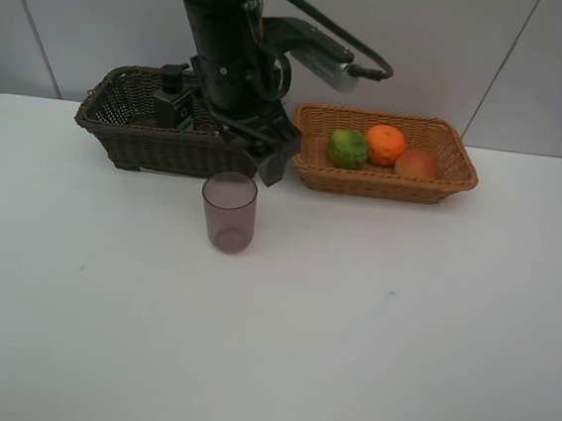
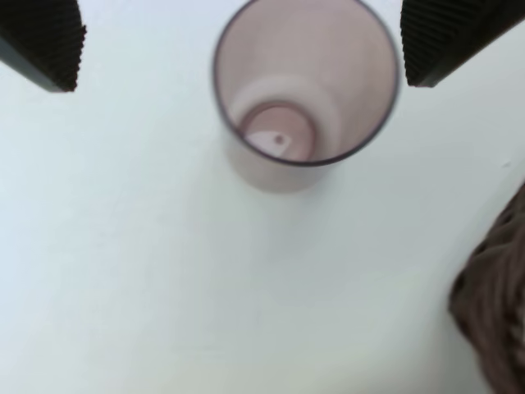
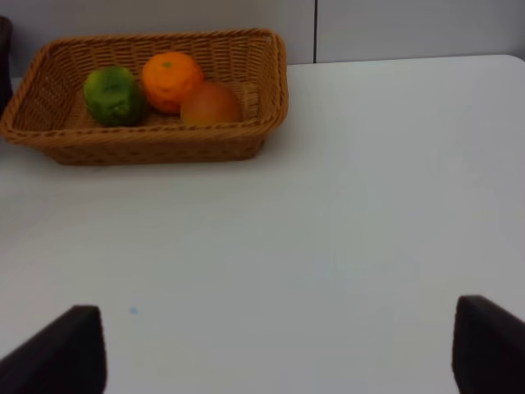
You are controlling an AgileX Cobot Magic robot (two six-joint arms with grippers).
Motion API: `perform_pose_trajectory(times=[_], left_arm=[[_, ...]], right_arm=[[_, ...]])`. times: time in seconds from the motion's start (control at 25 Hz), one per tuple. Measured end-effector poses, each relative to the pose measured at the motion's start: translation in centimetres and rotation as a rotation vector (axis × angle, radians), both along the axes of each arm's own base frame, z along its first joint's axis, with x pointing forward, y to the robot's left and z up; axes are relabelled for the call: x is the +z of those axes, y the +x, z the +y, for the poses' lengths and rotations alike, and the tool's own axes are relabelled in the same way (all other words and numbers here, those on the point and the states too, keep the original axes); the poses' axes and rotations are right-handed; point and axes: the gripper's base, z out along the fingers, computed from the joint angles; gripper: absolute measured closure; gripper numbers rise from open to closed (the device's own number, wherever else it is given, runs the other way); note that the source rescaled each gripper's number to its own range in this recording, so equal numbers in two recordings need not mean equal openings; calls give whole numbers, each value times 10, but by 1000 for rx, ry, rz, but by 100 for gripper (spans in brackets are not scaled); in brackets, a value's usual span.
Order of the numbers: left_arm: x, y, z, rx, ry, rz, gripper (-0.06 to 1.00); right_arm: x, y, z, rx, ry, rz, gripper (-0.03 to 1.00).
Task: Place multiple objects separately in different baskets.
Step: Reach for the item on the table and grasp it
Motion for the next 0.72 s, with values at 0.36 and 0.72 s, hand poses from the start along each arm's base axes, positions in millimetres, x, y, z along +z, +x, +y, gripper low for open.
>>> perform_pose_trajectory(times=[0.36, 0.72], left_arm=[[-12, -12, -16, -56, 25, 24, -5], [-50, -20, -7, -73, 75, 45, -5]], right_arm=[[0, 0, 0, 0, 0, 0, 11], [0, 0, 0, 0, 0, 0, 11]])
